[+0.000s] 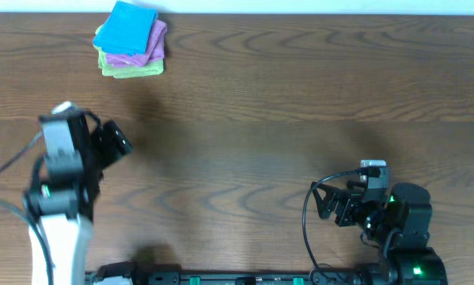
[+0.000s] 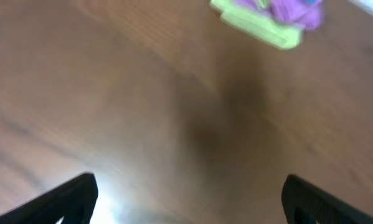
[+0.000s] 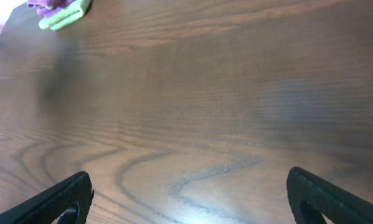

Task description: Fold the cloth

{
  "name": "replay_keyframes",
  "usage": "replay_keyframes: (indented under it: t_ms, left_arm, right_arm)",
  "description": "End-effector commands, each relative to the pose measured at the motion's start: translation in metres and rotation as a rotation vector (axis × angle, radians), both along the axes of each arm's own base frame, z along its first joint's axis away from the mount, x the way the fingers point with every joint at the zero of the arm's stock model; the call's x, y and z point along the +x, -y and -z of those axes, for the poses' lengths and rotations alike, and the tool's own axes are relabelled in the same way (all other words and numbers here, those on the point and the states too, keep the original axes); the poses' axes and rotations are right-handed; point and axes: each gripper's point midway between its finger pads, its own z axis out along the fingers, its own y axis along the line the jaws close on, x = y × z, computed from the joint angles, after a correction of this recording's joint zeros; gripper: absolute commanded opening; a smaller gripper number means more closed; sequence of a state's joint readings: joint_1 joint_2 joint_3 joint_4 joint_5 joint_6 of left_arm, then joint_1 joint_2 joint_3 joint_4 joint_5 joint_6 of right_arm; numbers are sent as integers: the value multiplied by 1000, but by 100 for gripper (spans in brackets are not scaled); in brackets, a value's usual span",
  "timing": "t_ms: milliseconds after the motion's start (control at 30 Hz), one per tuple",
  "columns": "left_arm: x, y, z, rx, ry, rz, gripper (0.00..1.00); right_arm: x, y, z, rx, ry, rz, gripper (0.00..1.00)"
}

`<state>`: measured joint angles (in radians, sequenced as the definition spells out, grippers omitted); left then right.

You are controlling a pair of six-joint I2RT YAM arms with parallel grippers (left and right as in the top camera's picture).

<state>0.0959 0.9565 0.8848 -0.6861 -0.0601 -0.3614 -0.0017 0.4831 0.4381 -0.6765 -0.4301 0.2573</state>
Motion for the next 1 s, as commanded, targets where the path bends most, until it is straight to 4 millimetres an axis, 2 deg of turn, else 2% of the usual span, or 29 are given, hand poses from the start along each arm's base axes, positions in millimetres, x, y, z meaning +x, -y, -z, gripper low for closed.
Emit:
replay_keyframes:
  t_ms: [0, 167, 400, 567, 967]
  left_arm:
    - [-14, 5, 13, 14, 74, 6, 95]
    - [-35, 8, 38, 28, 169, 10, 95]
    - [-65, -4, 78, 99, 217, -34, 95]
    - [-76, -3, 91, 172, 213, 31, 96]
    - [-99, -1, 104, 283, 132, 149, 95]
  right_arm:
    - [-1, 0, 1, 13, -5, 7, 99]
    - [-1, 0, 1, 13, -5, 7, 99]
    - [-1, 0, 1, 13, -5, 7, 99]
    - [-1, 0, 1, 13, -5, 7, 99]
    - [-1, 0, 1, 13, -5, 7, 99]
